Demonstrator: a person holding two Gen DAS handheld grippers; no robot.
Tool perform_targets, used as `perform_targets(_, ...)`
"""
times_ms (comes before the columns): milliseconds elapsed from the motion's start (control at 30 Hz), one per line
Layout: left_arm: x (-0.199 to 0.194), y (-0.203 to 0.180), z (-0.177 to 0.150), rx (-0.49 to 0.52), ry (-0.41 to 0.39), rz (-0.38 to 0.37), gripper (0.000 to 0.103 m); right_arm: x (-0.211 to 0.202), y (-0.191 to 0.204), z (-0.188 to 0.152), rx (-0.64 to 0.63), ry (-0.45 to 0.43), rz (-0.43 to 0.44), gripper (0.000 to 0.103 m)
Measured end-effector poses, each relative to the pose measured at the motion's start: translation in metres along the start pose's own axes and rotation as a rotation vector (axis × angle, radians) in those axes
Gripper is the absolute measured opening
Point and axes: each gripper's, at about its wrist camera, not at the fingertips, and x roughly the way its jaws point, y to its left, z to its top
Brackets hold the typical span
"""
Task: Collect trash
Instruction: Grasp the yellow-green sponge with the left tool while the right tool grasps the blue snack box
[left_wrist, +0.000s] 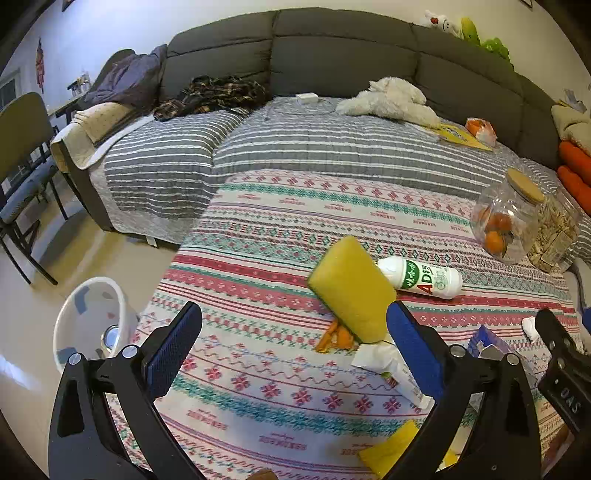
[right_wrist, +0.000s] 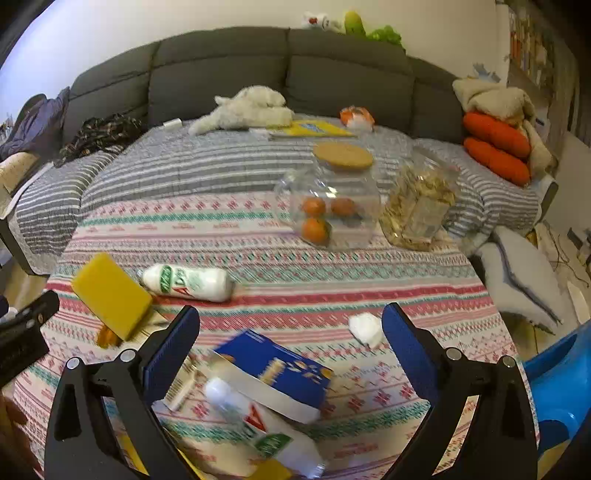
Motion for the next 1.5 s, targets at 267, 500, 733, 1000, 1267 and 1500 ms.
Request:
perform_targets(267, 0.036, -0.026, 0.019, 0.062, 0.028, 0.001, 0.096, 0.015, -0.014, -0.013, -0.087, 0.084, -0.003, 0.096)
perform_targets(500, 0.085, -0.039, 0.023, 0.007, 0.165, -0.039, 0.096, 0.036, -0.004, -0.028, -0.265, 0.180, 0.160, 0.096)
perform_targets(733, 0.110, -0.045, 0.028, -0.081, 0.209, -0.054, 0.090, 0.056, 0.009, -0.045, -0.355, 0.271, 0.258, 0.096)
perform_targets(1000, 0.094, -0.054, 0.031, -0.055, 0.172, -0.167, 0.029, 0.066, -0.008, -0.033, -0.225, 0.310, 0.340, 0.096)
perform_targets(1267, 0.052, -0.057, 0.037, -0.025, 0.066, -0.258, 0.029, 0.065, -0.007, -0.023, -0.208, 0.294, 0.334, 0.096)
perform_targets(1500, 0.031, -0.054, 0.037, -0.002, 0.028, -0.283, 0.029, 0.073, 0.019, -0.027, -0.299, 0.305, 0.317, 0.096)
